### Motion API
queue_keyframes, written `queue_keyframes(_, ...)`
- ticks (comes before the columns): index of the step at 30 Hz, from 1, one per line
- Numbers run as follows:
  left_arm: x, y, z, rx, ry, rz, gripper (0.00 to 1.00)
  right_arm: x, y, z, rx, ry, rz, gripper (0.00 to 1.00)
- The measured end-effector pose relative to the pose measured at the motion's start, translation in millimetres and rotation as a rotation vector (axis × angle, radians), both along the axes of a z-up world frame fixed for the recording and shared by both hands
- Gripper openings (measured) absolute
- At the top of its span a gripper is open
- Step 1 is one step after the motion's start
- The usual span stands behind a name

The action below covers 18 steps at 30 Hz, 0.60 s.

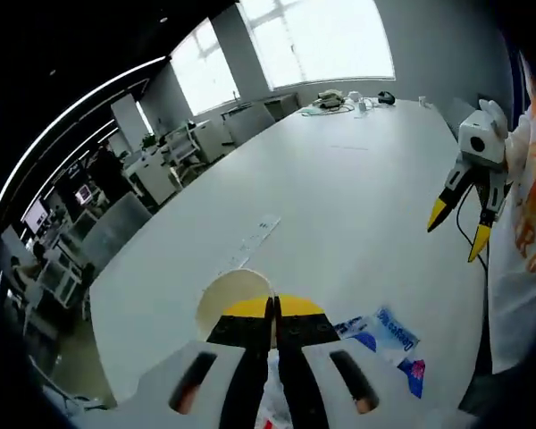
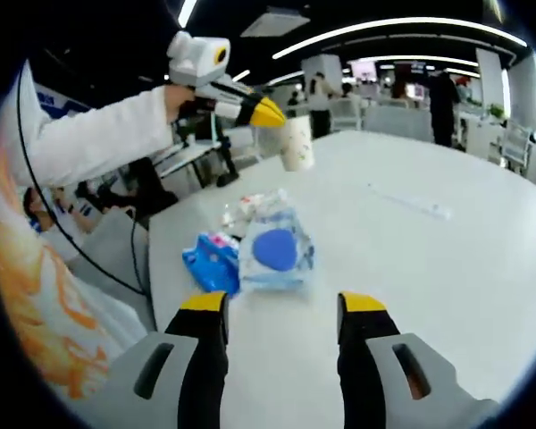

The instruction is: Arrange the tabletop items into an orderly group along one side of the table until the central work area is clear of visible clutter.

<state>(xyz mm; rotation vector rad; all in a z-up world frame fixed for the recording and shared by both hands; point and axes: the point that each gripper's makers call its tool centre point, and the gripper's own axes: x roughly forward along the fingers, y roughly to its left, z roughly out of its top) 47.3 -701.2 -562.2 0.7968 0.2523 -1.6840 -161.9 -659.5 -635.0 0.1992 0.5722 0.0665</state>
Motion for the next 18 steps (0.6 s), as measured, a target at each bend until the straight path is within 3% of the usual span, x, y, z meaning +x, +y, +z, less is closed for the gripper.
queue_keyframes(11,41.8,-18.6,-63.9,0.129,-0.001,0.121,0.0,-2.2,-4.4,-10.9,0.006,0.035,-0.001,0.47)
queue_keyframes(18,52.2,-21.3,-95.6,0.162,-0.006,0.179,0.0,-2.8,-9.3,-18.9,-0.012,0.074,-0.003,0.47)
